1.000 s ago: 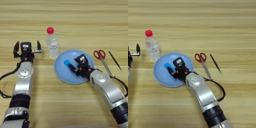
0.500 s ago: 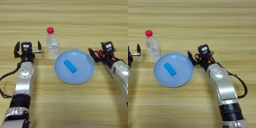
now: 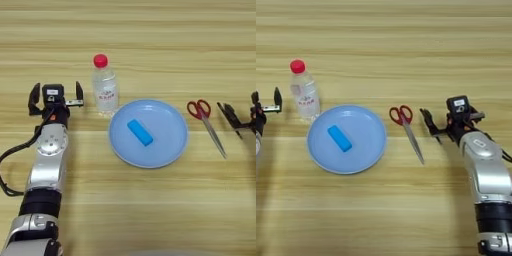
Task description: Move the objects on the table
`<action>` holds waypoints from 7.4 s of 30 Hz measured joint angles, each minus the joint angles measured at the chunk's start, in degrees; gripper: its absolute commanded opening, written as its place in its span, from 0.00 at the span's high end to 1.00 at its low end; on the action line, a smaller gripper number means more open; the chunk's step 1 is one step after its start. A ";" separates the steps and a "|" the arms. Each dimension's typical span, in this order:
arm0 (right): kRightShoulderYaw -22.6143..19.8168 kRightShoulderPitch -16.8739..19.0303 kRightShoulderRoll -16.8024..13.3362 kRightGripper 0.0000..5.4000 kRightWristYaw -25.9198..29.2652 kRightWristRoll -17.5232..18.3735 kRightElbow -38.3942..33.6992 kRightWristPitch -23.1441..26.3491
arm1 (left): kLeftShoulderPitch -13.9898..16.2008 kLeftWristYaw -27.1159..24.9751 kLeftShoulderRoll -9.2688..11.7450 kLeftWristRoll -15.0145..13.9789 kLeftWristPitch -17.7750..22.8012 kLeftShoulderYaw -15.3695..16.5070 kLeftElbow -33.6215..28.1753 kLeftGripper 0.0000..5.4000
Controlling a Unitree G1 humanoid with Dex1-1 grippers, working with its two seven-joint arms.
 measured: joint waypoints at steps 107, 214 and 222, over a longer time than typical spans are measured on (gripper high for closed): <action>3.19 -2.44 0.54 0.94 3.55 0.26 9.96 0.09 | 0.00 0.13 -0.02 0.08 0.09 -0.02 0.14 0.00; -2.68 -13.95 7.73 0.00 -3.03 2.27 29.86 -28.97 | 1.40 0.15 -0.56 -0.06 0.05 -0.81 -2.31 0.00; -4.53 -15.58 7.76 0.00 -5.29 3.48 35.38 -28.69 | 1.40 0.00 -0.56 -0.08 -0.06 -0.43 -2.31 0.00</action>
